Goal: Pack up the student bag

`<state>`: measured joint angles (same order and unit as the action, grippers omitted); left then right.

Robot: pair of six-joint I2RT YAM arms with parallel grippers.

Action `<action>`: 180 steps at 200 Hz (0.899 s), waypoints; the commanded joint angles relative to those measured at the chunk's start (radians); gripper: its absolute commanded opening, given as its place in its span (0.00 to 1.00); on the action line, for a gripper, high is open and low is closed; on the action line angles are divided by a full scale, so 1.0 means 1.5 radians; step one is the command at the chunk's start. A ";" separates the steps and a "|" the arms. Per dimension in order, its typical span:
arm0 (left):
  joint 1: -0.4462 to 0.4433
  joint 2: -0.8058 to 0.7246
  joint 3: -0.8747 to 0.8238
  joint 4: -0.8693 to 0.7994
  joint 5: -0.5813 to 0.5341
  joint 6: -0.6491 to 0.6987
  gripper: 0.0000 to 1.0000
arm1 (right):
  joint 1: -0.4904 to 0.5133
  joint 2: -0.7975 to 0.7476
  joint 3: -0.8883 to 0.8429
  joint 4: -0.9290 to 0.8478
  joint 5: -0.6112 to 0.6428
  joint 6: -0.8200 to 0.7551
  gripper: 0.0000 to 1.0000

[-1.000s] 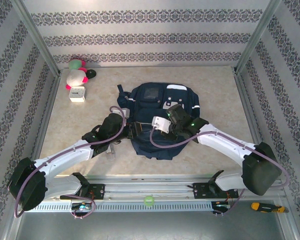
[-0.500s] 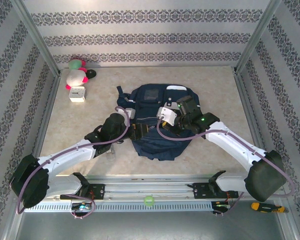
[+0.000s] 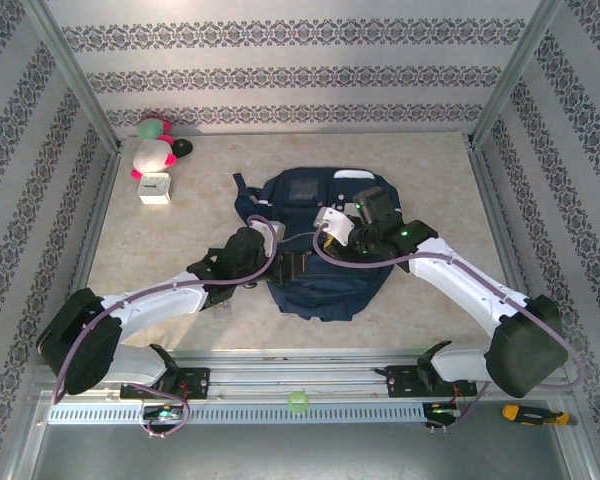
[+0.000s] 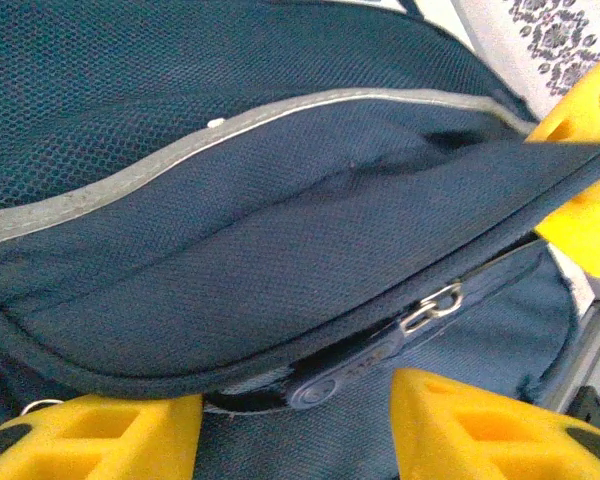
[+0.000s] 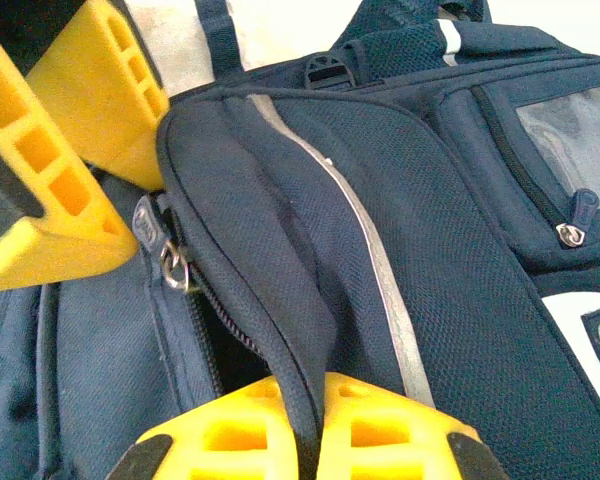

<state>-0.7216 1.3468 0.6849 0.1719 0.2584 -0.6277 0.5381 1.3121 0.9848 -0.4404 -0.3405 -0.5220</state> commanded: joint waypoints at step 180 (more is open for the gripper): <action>-0.046 -0.004 0.023 0.059 -0.053 0.012 0.43 | 0.003 -0.002 0.031 0.066 -0.051 0.038 0.00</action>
<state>-0.7788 1.3476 0.6903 0.3374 0.2581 -0.6132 0.5327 1.3361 0.9951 -0.4149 -0.3614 -0.4919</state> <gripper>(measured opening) 0.427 0.057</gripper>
